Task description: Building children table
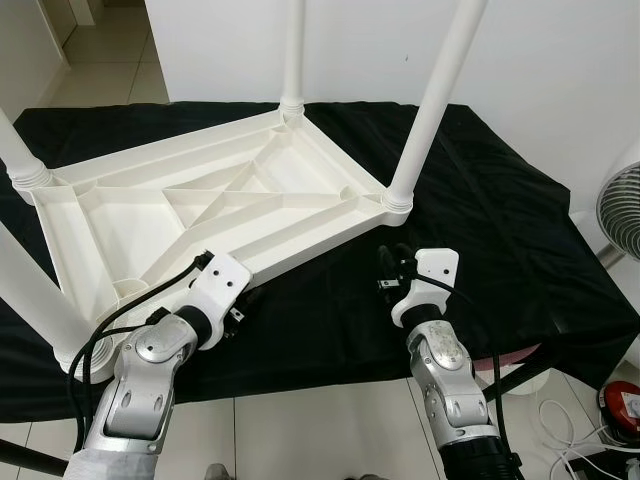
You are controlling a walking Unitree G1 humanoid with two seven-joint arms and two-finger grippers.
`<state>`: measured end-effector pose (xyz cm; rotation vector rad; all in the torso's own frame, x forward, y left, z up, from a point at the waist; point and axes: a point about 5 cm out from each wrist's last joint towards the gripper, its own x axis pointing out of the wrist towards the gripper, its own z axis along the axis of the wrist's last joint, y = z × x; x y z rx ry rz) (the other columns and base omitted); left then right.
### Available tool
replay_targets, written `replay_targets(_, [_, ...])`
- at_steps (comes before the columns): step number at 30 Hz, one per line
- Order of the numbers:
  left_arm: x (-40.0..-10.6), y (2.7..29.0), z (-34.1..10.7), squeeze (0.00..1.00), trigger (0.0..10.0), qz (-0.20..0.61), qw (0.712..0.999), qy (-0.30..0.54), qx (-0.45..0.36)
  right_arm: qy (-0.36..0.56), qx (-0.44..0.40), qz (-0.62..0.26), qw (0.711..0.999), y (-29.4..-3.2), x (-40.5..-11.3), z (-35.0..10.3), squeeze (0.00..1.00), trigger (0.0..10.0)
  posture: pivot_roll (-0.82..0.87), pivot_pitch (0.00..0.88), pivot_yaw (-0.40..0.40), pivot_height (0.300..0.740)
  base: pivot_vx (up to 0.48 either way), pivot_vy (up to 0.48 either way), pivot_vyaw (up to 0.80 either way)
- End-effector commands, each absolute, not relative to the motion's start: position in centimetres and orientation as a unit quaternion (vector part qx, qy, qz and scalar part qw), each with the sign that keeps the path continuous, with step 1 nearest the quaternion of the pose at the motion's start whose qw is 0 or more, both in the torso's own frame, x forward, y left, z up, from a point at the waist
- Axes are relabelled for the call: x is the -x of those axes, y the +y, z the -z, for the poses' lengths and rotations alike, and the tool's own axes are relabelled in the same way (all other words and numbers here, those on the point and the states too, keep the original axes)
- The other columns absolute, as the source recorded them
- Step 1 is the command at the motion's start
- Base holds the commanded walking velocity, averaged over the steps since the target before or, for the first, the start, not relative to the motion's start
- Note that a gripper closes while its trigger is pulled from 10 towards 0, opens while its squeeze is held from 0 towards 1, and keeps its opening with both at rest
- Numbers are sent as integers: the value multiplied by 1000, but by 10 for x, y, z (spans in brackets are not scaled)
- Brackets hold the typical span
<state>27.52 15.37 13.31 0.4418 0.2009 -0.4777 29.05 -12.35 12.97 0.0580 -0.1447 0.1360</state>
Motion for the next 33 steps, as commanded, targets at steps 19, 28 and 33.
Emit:
replay_targets(19, [-281,119,-131,0,0,176,962,78,-194,-63,-34,-68,995,-123,-288,-127,0,10000,-44,47,-44,740,0,0,0])
replay_targets(28, [-289,88,-145,0,10000,217,959,28,-181,-64,-36,-73,995,-120,-288,-129,0,10000,-55,53,-44,740,0,0,0])
replay_targets(33, [-278,83,-159,1000,10000,269,951,-29,-146,-63,-33,-73,995,-120,-284,-127,0,10000,-53,56,-41,740,0,0,0])
